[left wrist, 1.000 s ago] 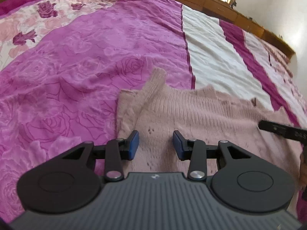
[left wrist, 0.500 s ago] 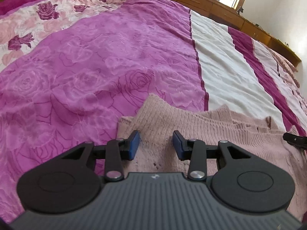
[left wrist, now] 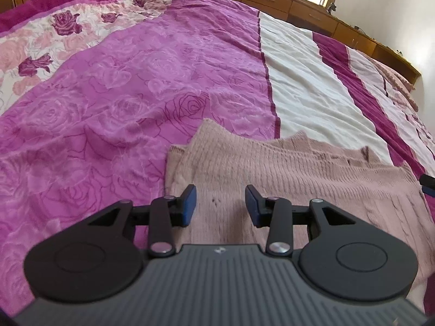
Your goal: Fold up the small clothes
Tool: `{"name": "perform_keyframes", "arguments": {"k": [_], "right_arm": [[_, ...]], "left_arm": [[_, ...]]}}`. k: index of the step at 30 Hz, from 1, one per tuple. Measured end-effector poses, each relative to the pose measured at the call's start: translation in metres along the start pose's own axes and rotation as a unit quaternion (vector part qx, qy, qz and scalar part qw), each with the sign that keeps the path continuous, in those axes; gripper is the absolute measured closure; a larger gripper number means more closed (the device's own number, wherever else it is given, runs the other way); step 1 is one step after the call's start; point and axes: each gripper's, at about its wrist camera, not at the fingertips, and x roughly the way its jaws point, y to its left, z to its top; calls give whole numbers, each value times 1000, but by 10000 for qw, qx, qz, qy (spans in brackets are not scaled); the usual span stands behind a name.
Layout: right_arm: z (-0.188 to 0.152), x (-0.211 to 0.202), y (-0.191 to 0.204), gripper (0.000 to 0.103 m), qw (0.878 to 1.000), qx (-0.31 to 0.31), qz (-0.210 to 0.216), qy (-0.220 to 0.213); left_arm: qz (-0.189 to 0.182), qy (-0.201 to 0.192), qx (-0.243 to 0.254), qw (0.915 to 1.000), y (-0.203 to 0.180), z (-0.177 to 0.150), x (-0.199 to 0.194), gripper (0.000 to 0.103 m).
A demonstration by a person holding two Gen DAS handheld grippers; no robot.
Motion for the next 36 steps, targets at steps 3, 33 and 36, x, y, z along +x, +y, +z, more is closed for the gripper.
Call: {"name": "perform_keyframes", "arguments": {"k": [3,33,36], "right_arm": [[-13,-22,-7,39,9999,134,-34,-49],[-86,-97,-57,29,9910,1327,-178,72],[-89,-99,-57,28,9907,1349,-151,66]], "left_arm": [[91,65,-28,9999,1,-4,-11,62],[344,519,-140,9980,-30,-64,-85,37],[417,624,-188,9970,-32,-71,-85,37]]}}
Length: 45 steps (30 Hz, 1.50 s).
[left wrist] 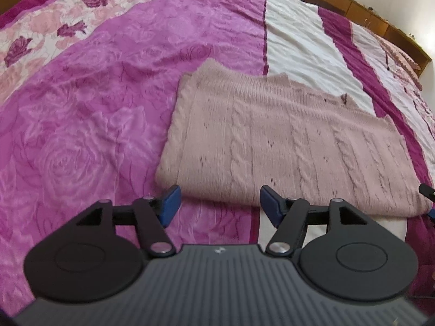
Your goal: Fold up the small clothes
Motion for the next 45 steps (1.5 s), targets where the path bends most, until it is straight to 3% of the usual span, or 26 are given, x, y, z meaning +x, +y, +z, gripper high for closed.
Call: {"name": "perform_keyframes", "arguments": {"k": [7,12,20,28,31,35,45], "right_arm": [[-4,1,-2,27,10000,71,15,-29],[-4,4,-6,18,9997,124,204,9],[-2,12,-6,17,9977,282,568,225],[-3,24,-2,18,9961,531,694,94],[-5,26,-2,24,9957,630,678,-68],[-8,30,0,52,9967,551,584,-138],[-4,39,-4,52,9948,856,528,-183]], "left_arm": [[110,88,-188,9997,-4,-9,-5,37],[244,88,-127,9996,-9,-10,-8,37],[336,190,-73,9992,-16,-15,-4,37],[378,234,98,9990,-25,-16,-2,37],[384,245,102,9989,-25,-17,-3,37],[387,235,120,9989,-25,-18,-2,37],[414,291,52,9987,-17,-20,1,37]]}}
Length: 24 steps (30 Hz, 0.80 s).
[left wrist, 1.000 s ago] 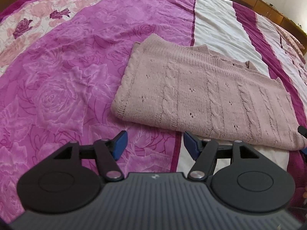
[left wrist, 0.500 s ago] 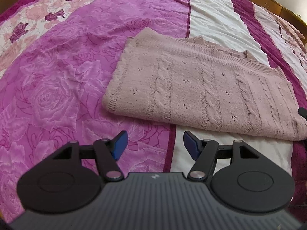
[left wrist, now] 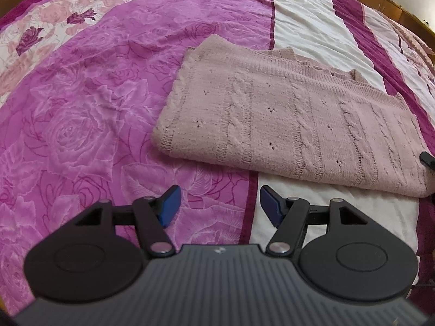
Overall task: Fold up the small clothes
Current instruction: 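Close the right gripper on the cardigan's end and lift it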
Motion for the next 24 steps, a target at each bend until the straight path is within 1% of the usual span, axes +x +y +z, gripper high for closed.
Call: {"name": "perform_keyframes", "arguments": {"k": [9,10,11,13,17,21,24], "right_arm": [[1,14,5,52,9998,-168,-74,-19],[2,14,6,56,9998,-184,-87,-26],[3,15,8,64,9997,-213,-110,-44],[4,13,10,68,9996,-257,-119,-74],[8,6,16,71,9994,-307,-19,-159],[16,1,26,72,9991,-258,296,-180],[22,-2,38,73,9984,-233,458,-224]], "left_arm": [[50,36,0,10000,0,-2,1,37],[56,43,7,10000,0,-3,1,37],[59,50,14,10000,0,-3,1,37],[53,48,23,10000,1,-3,0,37],[62,5,-18,10000,7,-2,-5,37],[-2,-7,-51,10000,12,3,-8,37],[-6,-64,-17,10000,15,9,-11,37]]}}
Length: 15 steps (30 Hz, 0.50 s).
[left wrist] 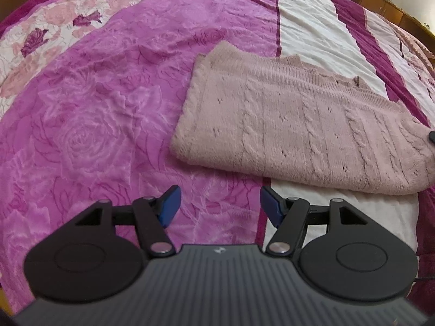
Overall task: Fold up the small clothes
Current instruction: 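Close the right gripper on the cardigan's end and lift it, then fold the lifted end over toward the left gripper and open the right gripper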
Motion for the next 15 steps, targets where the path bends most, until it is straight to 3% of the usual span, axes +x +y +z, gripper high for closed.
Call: {"name": "perform_keyframes", "arguments": {"k": [15], "right_arm": [[-2,19,96,77,9928,335,1139,150]], "left_arm": [[95,-289,-218,9993,37,19,-16,37]]}}
